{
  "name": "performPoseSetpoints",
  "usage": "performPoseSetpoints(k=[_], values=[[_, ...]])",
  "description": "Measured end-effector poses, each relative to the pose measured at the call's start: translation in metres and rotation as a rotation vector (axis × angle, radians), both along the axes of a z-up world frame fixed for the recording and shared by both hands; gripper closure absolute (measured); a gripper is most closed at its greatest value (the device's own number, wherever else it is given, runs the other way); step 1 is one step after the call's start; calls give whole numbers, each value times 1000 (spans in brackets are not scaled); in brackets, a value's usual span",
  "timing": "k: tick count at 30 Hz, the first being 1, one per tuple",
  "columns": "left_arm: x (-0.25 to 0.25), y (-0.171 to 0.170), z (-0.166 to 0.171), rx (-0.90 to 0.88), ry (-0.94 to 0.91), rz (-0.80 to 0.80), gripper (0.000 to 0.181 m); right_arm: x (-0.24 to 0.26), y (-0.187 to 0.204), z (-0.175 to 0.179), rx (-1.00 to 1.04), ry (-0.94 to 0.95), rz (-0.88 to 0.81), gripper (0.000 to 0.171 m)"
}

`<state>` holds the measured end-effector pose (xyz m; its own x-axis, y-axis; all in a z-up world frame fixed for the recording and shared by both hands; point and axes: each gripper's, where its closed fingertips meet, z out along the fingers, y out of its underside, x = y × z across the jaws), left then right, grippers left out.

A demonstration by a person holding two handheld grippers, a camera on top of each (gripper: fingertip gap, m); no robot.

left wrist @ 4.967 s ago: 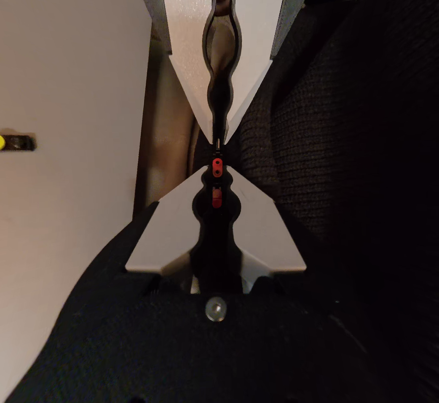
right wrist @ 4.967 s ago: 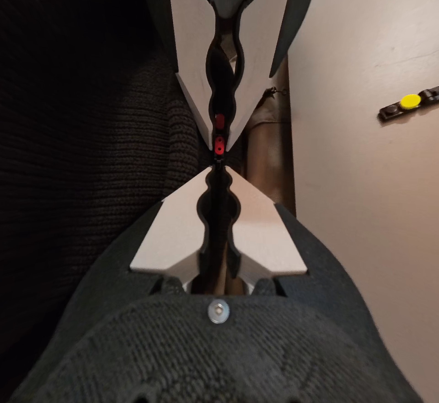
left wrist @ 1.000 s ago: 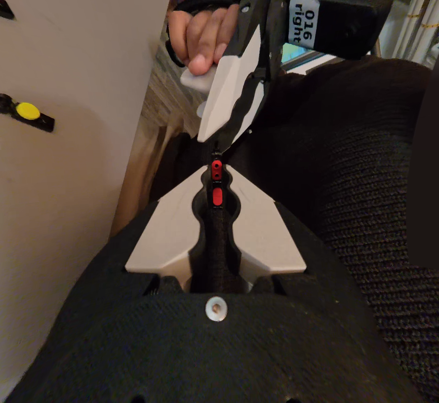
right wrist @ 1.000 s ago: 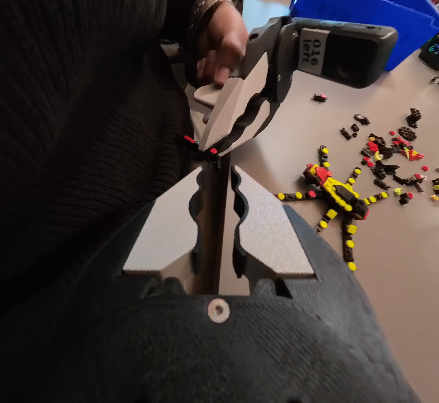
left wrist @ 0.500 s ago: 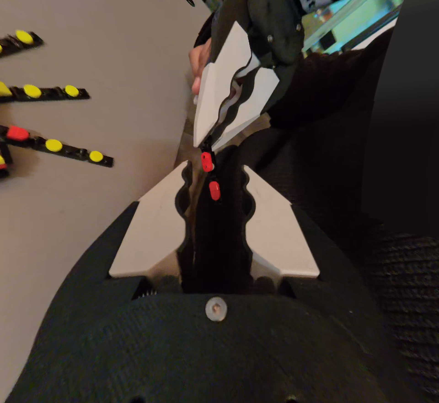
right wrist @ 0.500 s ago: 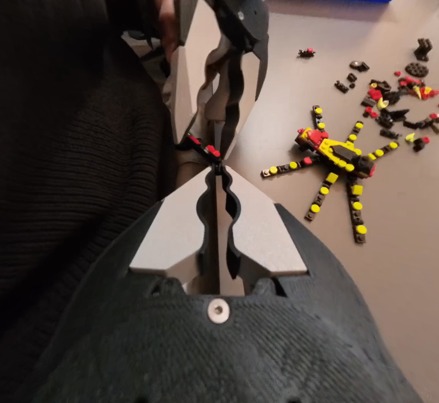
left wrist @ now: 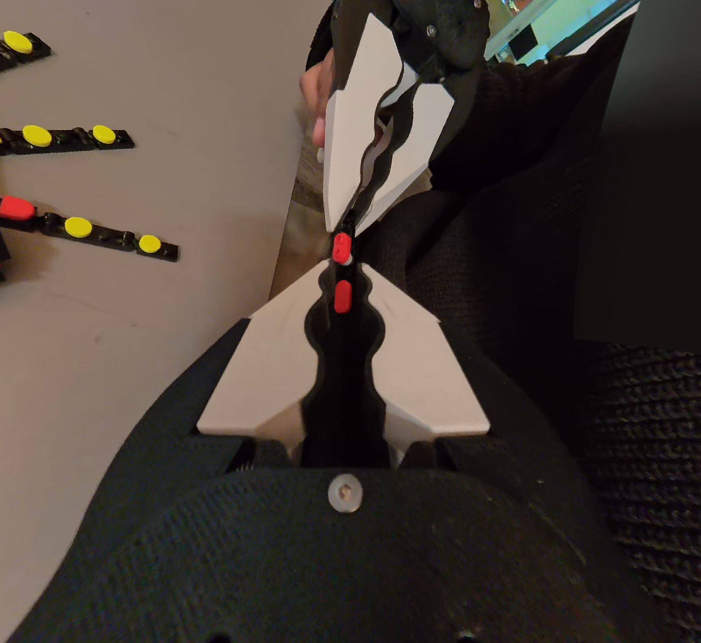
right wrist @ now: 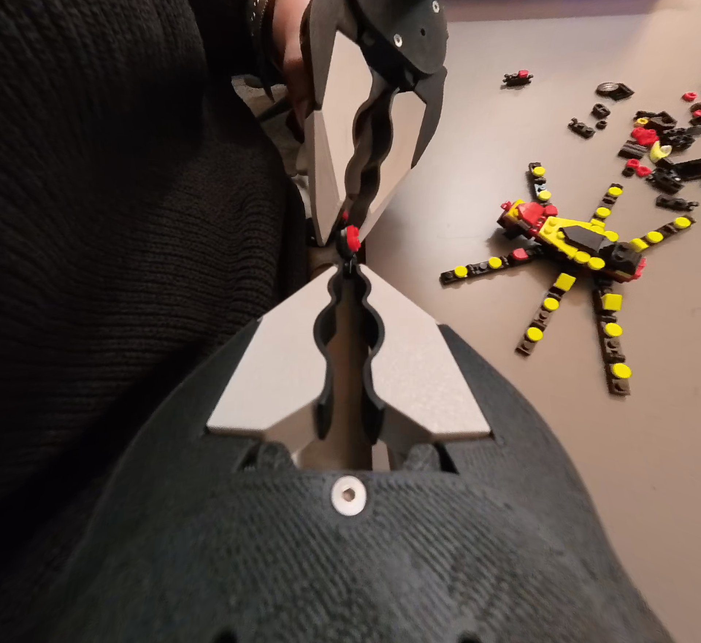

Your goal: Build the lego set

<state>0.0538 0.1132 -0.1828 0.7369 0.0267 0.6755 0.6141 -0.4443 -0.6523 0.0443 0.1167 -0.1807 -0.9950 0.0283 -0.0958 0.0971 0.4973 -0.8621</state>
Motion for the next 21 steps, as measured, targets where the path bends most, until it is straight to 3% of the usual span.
performPoseSetpoints(k=[5,9,17,21], values=[[-3,0,-1,0,-11,16,174,-4,0,0,-7,0,-13,168],[-18,-2,-2,-13,20,99,147,-32,17,2,12,55,-132,168],[-40,-6,10,45,74,194,143,-117,111,3,210,369,-532,168],[-45,-8,9,49,57,214,143,-134,144,-16,460,547,-566,168]])
